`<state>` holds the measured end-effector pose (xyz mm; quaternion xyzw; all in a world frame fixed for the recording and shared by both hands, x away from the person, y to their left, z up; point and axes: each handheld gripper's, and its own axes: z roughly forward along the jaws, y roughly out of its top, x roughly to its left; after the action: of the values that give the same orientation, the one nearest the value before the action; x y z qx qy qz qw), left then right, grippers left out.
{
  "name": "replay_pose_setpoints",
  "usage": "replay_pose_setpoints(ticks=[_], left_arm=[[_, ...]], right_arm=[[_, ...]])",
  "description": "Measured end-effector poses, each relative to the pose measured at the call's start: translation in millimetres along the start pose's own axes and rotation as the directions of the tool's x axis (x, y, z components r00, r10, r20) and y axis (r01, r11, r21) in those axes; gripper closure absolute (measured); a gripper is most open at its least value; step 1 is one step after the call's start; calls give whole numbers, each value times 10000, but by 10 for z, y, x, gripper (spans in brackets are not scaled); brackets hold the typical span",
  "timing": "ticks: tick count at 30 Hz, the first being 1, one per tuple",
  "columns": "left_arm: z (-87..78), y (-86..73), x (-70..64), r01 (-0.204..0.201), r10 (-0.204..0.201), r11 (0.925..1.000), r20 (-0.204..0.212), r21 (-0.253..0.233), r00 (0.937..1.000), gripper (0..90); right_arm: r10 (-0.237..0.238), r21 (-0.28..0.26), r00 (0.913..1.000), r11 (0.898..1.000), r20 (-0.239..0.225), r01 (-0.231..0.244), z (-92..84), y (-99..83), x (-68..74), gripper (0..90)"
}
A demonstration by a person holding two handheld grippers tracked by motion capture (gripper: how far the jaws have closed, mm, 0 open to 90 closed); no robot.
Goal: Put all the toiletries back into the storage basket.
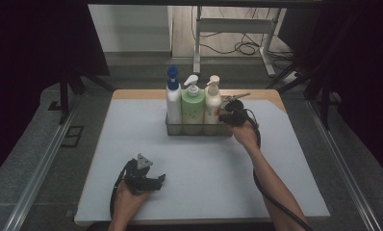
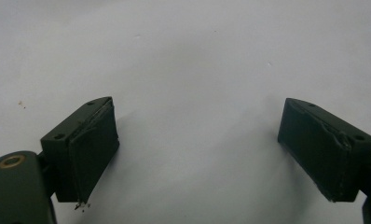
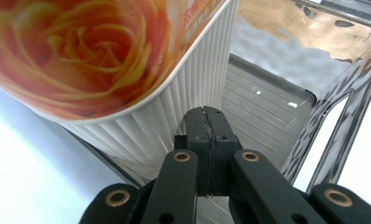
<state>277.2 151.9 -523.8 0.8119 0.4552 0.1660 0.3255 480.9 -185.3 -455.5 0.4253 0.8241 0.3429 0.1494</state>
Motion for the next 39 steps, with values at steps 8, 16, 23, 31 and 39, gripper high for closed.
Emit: replay_pose_setpoints(ticks=[8, 16, 23, 31, 39], left_arm=[[0, 0, 0, -2, 2, 10000, 0, 4, 10000, 116], [0, 0, 0, -3, 3, 10000, -2, 5, 10000, 116], [0, -1, -2, 15, -15, 10000, 2, -16, 10000, 116], [0, -1, -3, 16, -16, 10000, 2, -17, 10000, 116], [1, -1, -3, 18, -18, 10000, 4, -19, 10000, 116]], right_arm=[[-86, 151, 10000, 9998, -45, 86, 4, -37, 16, 896], [-127, 161, 9999, 9998, -102, 129, -10, -46, 20, 895], [-182, -102, 9997, 9998, -144, 181, -49, -62, -22, 834], [-309, -211, 9995, 9993, 45, 310, -123, -83, -54, 775], [-373, -361, 9991, 9986, 191, 380, -196, -101, -70, 709]])
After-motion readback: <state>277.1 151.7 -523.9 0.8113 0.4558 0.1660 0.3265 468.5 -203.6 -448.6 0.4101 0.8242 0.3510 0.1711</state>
